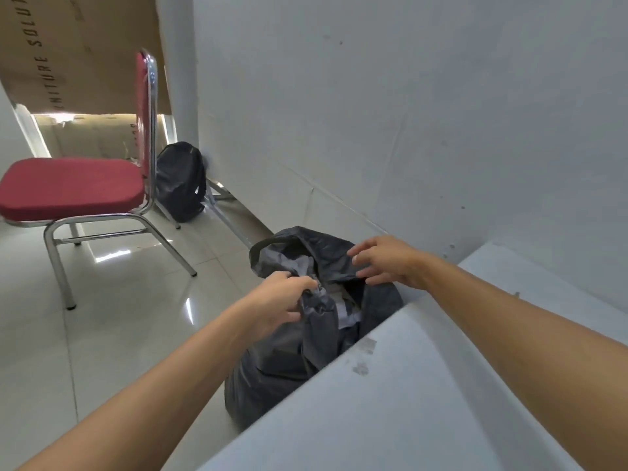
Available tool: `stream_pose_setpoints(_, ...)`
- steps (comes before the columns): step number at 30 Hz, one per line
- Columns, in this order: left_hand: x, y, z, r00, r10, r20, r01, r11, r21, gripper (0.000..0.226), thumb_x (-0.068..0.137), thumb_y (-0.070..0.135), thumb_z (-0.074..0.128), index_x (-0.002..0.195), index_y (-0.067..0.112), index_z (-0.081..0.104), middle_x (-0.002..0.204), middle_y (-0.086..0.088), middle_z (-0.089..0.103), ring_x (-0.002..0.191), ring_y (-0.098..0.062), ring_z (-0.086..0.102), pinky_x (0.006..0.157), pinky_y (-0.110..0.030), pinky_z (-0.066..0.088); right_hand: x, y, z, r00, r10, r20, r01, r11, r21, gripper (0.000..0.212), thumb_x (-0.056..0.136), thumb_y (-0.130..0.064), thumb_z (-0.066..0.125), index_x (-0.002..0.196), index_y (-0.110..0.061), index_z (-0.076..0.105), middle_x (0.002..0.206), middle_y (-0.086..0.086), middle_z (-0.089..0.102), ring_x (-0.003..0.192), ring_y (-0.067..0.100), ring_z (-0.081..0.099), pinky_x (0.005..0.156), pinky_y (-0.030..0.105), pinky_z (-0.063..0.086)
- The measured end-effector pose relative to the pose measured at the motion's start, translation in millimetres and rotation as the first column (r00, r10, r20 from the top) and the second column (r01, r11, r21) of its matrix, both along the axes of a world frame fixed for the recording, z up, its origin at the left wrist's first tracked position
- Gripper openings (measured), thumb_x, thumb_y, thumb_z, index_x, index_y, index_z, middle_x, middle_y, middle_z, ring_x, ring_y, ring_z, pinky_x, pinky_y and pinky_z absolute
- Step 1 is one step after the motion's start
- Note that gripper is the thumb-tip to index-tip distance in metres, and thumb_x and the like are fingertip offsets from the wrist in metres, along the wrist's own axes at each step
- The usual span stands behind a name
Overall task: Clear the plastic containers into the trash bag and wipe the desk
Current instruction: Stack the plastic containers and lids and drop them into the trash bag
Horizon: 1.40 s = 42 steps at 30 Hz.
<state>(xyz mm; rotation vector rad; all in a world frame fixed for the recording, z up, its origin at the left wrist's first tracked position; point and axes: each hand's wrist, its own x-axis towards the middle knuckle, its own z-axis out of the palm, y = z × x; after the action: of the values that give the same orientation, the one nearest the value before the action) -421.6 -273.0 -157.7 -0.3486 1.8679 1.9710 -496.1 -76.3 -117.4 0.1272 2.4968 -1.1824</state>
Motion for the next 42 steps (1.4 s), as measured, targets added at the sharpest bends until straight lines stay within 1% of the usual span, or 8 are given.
stream_pose_setpoints(7,87,17,82,0.986,-0.092,-0.140,0.066,0.981,-0.182,0.042,0.099,0.023,0.059,0.140,0.013,0.054,0.137,0.000,0.054,0.128,-0.026,0.055,0.098,-0.042,0.055,150,59,78,0.979,-0.120,-0.165,0.076,0.966,-0.247,0.021,0.100,-0.011,0.058,0.117,-0.008,0.068,0.110,0.010,0.074,0.097,0.024,0.074,0.080,0.034,0.062)
stream_pose_setpoints(11,135,36,108,0.973,-0.056,-0.224,0.018,0.986,-0.167,0.026,0.100,0.020,0.058,0.125,0.015,0.065,0.130,-0.004,0.063,0.121,-0.024,0.061,0.094,-0.041,0.055,225,85,97,0.973,-0.147,-0.176,0.095,0.957,-0.274,0.019,0.099,-0.013,0.059,0.114,-0.011,0.070,0.108,0.009,0.075,0.096,0.023,0.075,0.084,0.038,0.062)
stream_pose_setpoints(18,261,113,140,0.897,-0.304,-0.320,0.238,0.944,-0.230,0.024,0.099,0.024,0.059,0.121,0.019,0.067,0.122,0.005,0.069,0.113,-0.015,0.066,0.098,-0.040,0.054,381,153,120,0.944,-0.252,-0.215,0.168,0.923,-0.345,0.019,0.099,-0.012,0.057,0.111,-0.013,0.072,0.103,0.006,0.077,0.093,0.024,0.076,0.089,0.043,0.061)
stream_pose_setpoints(25,337,192,143,0.809,-0.493,-0.322,0.437,0.869,-0.233,0.024,0.099,0.023,0.060,0.121,0.016,0.067,0.123,-0.002,0.070,0.112,-0.018,0.068,0.098,-0.040,0.055,473,213,116,0.875,-0.422,-0.238,0.319,0.872,-0.371,0.017,0.100,-0.012,0.056,0.107,-0.014,0.072,0.098,0.006,0.077,0.084,0.019,0.076,0.071,0.031,0.060)
stream_pose_setpoints(31,359,238,136,0.760,-0.589,-0.275,0.545,0.808,-0.225,0.028,0.099,0.023,0.059,0.125,0.013,0.063,0.128,-0.003,0.065,0.121,-0.022,0.061,0.095,-0.037,0.055,510,274,98,0.677,-0.709,-0.197,0.567,0.673,-0.475,0.024,0.102,-0.023,0.053,0.096,-0.007,0.072,0.083,0.008,0.073,0.069,0.018,0.069,0.064,0.029,0.054)
stream_pose_setpoints(34,355,247,124,0.784,-0.575,-0.234,0.538,0.818,-0.205,0.030,0.099,0.022,0.061,0.127,0.012,0.062,0.129,-0.004,0.063,0.123,-0.025,0.059,0.099,-0.041,0.054,516,297,79,0.600,-0.774,-0.204,0.673,0.625,-0.396,0.030,0.102,-0.029,0.055,0.083,-0.008,0.067,0.081,0.008,0.072,0.069,0.018,0.068,0.063,0.030,0.054)
stream_pose_setpoints(38,341,243,110,0.817,-0.408,-0.407,0.290,0.901,-0.322,0.022,0.095,0.011,0.062,0.116,0.015,0.067,0.122,-0.008,0.067,0.103,-0.018,0.067,0.087,-0.039,0.059,504,302,62,0.653,-0.701,-0.288,0.706,0.701,-0.106,0.024,0.094,-0.027,0.063,0.077,-0.010,0.060,0.078,0.005,0.061,0.072,0.020,0.059,0.064,0.031,0.046)
stream_pose_setpoints(42,321,228,113,0.787,-0.382,-0.484,0.054,0.825,-0.563,0.033,0.091,0.019,0.063,0.124,0.020,0.063,0.126,0.001,0.066,0.102,-0.016,0.065,0.087,-0.034,0.050,482,302,47,0.674,-0.664,-0.323,0.725,0.678,0.122,0.030,0.086,-0.039,0.070,0.099,-0.016,0.055,0.100,-0.001,0.056,0.091,0.021,0.059,0.070,0.034,0.043)
